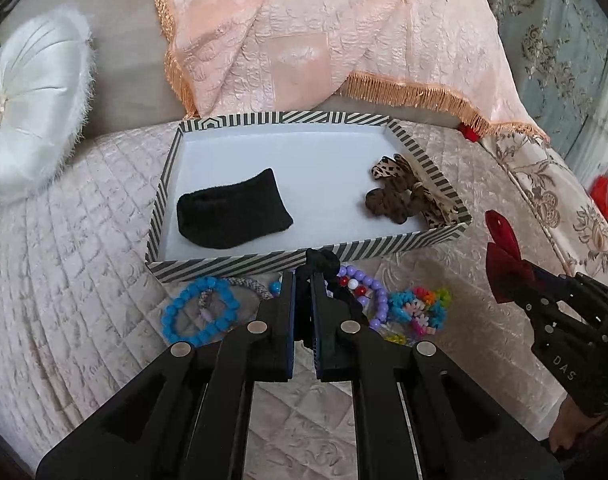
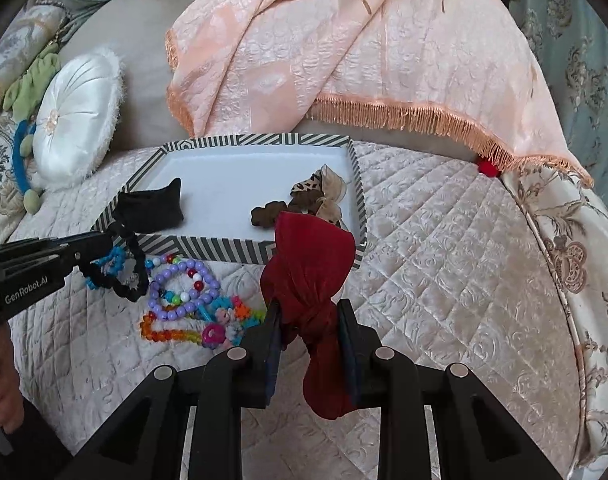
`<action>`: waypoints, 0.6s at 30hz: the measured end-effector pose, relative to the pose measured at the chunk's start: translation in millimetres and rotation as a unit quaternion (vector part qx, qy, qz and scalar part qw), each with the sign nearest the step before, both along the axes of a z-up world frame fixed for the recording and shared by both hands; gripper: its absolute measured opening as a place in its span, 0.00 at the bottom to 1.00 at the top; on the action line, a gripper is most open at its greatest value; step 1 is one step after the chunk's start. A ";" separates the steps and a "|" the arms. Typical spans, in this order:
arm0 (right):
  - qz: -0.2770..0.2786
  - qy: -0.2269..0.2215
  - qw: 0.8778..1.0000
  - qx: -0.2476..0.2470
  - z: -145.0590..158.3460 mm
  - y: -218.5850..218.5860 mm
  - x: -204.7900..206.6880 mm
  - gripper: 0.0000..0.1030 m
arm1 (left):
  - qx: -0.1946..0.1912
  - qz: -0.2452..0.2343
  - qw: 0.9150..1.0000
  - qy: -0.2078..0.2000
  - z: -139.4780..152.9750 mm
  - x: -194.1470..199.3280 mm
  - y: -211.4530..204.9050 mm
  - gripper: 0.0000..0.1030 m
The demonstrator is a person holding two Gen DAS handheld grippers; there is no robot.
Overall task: Organize jewelry
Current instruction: 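Carry the red bow and black bracelet over the white box with both tools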
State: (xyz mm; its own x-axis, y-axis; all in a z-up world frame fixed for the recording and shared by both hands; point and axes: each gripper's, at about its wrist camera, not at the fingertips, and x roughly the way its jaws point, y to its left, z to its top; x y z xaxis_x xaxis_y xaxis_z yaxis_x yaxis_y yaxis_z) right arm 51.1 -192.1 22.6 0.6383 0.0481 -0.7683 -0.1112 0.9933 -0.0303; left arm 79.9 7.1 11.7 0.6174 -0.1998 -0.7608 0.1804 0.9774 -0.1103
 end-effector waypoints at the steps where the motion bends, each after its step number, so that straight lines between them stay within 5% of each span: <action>1: 0.001 0.001 1.000 -0.001 -0.4 1.3 0.8 0.23 | 0.000 0.001 1.000 -0.001 0.2 -0.1 0.5 0.05; 18: 0.011 -0.009 1.000 -0.001 -1.1 18.1 2.2 0.23 | 0.022 0.006 0.999 -0.025 5.0 -8.8 1.5 0.05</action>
State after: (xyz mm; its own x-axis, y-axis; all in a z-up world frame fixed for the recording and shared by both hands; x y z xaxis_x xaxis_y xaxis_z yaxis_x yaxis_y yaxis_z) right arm 53.3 -174.0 21.5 0.6510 0.0602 -0.7567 -0.1325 0.9906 -0.0351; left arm 71.1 8.6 16.7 0.6573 -0.1592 -0.7367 0.1727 0.9832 -0.0584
